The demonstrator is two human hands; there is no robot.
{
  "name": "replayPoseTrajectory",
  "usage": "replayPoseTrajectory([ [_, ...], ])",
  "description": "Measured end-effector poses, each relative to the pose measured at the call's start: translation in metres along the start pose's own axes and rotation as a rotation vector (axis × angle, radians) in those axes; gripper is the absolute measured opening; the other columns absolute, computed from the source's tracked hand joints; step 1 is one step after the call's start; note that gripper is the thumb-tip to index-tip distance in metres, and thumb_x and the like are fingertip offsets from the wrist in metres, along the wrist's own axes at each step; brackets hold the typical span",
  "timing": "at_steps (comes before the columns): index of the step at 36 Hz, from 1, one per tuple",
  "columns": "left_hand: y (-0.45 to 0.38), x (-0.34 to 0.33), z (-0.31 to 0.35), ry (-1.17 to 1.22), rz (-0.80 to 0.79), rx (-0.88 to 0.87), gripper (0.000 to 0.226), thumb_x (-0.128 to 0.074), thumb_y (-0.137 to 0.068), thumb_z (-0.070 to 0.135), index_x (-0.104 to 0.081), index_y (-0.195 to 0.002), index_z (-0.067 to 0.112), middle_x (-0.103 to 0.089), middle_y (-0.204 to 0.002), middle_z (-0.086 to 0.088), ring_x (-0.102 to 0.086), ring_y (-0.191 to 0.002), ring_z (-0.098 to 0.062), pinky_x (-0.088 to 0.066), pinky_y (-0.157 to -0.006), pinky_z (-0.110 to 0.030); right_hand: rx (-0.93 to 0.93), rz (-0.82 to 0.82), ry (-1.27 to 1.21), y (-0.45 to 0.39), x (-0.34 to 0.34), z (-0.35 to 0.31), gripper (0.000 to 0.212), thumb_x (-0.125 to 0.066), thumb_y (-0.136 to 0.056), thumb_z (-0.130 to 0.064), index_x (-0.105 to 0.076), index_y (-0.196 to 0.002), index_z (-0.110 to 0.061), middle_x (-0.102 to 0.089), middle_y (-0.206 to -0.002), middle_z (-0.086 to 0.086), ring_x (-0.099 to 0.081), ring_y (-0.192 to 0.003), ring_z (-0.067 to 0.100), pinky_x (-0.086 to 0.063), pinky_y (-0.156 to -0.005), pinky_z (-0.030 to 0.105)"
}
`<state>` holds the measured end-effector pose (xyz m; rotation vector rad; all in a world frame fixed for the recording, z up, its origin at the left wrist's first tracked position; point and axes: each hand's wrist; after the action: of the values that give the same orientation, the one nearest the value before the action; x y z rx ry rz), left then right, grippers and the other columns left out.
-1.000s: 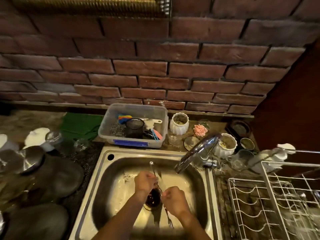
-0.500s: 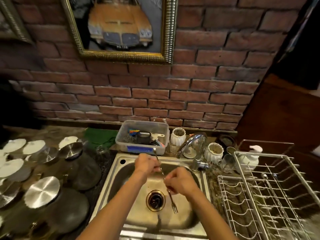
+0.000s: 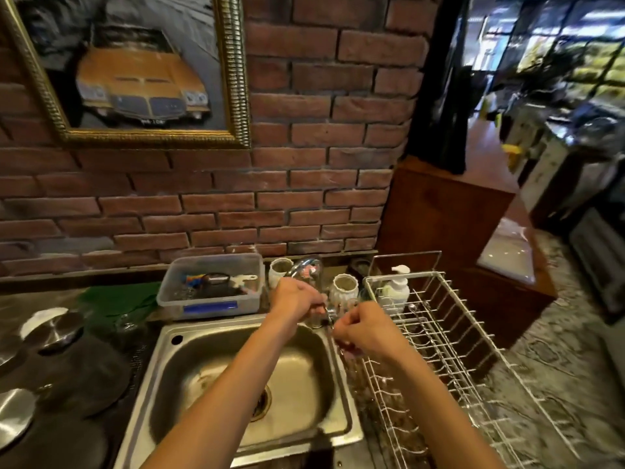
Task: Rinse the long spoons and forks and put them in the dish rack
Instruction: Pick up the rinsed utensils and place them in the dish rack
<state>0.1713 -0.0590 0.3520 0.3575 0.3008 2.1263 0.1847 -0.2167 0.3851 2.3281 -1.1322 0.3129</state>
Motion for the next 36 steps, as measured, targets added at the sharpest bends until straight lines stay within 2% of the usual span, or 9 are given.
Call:
replayPoseTrajectory([
  [6, 0.003, -0.077, 0.003, -0.077, -0.120, -0.032, 0.014, -0.074, -0.079, -0.007, -0.070, -0.066, -0.004, -0.063, -0.045, -0.008, -0.054, -0.029, -0.008, -0.040, -0.035, -0.015, -0.064, 0.100, -0.011, 0.013, 0.056, 0.042, 0.009, -0.070, -0.086, -0.002, -0.068, -0.082, 0.006, -0.069, -0.076, 0.016, -0.063, -0.055, 0.016, -0.051, -0.047, 0.023],
  [10, 0.000, -0.121, 0.005, -0.134, -0.119, -0.028, 0.015, -0.080, -0.078, 0.002, -0.075, -0.085, -0.010, -0.073, -0.078, -0.025, -0.066, -0.062, -0.027, -0.056, -0.066, -0.034, -0.098, 0.105, 0.010, 0.009, 0.087, 0.065, 0.014, -0.070, -0.086, -0.001, -0.067, -0.091, 0.012, -0.068, -0.073, 0.014, -0.060, -0.046, 0.011, -0.046, -0.041, 0.020],
  [13, -0.006, -0.147, 0.006, -0.224, -0.069, -0.009, 0.017, -0.084, -0.076, 0.010, -0.078, -0.087, -0.001, -0.078, -0.087, -0.016, -0.069, -0.061, -0.022, -0.062, -0.072, -0.035, -0.096, 0.107, 0.024, 0.004, 0.106, 0.080, 0.008, -0.069, -0.087, -0.002, -0.068, -0.083, 0.005, -0.068, -0.070, 0.010, -0.062, -0.048, 0.009, -0.048, -0.043, 0.018],
  [19, -0.021, -0.189, 0.004, -0.450, 0.022, 0.051, 0.036, -0.086, -0.074, 0.020, -0.073, -0.105, 0.007, -0.074, -0.107, -0.007, -0.069, -0.106, -0.023, -0.055, -0.096, -0.040, -0.095, 0.113, 0.160, -0.015, 0.129, 0.111, 0.008, -0.066, -0.089, -0.006, -0.069, -0.085, 0.001, -0.073, -0.080, 0.012, -0.066, -0.054, 0.011, -0.053, -0.049, 0.020],
  [23, -0.026, -0.212, -0.001, -0.584, 0.078, 0.039, 0.027, -0.085, -0.076, 0.024, -0.069, -0.093, 0.010, -0.071, -0.094, -0.003, -0.068, -0.088, -0.020, -0.057, -0.087, -0.038, -0.091, 0.063, 0.208, -0.029, 0.141, 0.125, 0.010, -0.066, -0.088, -0.003, -0.071, -0.085, 0.005, -0.075, -0.077, 0.015, -0.067, -0.050, 0.008, -0.058, -0.052, 0.022],
  [26, -0.029, -0.224, -0.002, -0.671, 0.121, 0.034, 0.028, -0.084, -0.077, 0.018, -0.068, -0.098, 0.009, -0.071, -0.100, -0.007, -0.069, -0.098, -0.026, -0.058, -0.088, -0.042, -0.115, 0.012, 0.194, -0.035, 0.147, 0.132, 0.009, -0.067, -0.088, -0.002, -0.070, -0.087, 0.007, -0.074, -0.076, 0.016, -0.066, -0.048, 0.006, -0.053, -0.047, 0.017],
  [29, -0.030, -0.234, -0.005, -0.724, 0.144, 0.029, 0.026, -0.082, -0.079, 0.012, -0.066, -0.100, 0.010, -0.069, -0.092, -0.004, -0.069, -0.091, -0.023, -0.059, -0.083, -0.040, -0.119, -0.004, 0.197, -0.040, 0.148, 0.139, 0.012, -0.067, -0.087, -0.002, -0.071, -0.092, 0.009, -0.077, -0.088, 0.022, -0.074, -0.065, 0.020, -0.063, -0.062, 0.028],
  [32, -0.033, -0.240, -0.010, -0.756, 0.192, 0.020, 0.027, -0.081, -0.079, 0.007, -0.067, -0.102, 0.010, -0.059, -0.074, 0.001, -0.061, -0.066, -0.012, -0.055, -0.060, -0.026, -0.113, -0.033, 0.202, -0.046, 0.149, 0.145, 0.014, -0.067, -0.087, -0.001, -0.070, -0.096, 0.009, -0.076, -0.086, 0.016, -0.074, -0.072, 0.020, -0.064, -0.076, 0.037],
  [36, -0.036, -0.249, -0.013, -0.867, 0.181, 0.009, 0.018, -0.077, -0.082, 0.005, -0.069, -0.098, 0.008, -0.071, -0.097, -0.007, -0.069, -0.093, -0.022, -0.059, -0.076, -0.033, -0.105, -0.069, 0.239, -0.053, 0.153, 0.149, 0.006, -0.067, -0.087, -0.003, -0.065, -0.082, -0.003, -0.067, -0.074, 0.007, -0.068, -0.070, 0.019, -0.062, -0.082, 0.038],
])
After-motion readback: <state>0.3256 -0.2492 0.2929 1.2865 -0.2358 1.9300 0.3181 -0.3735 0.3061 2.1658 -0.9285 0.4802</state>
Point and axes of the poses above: each hand's wrist, its own y-axis away from the middle knuckle, its own x-axis out of the back of the hand, z = x × y
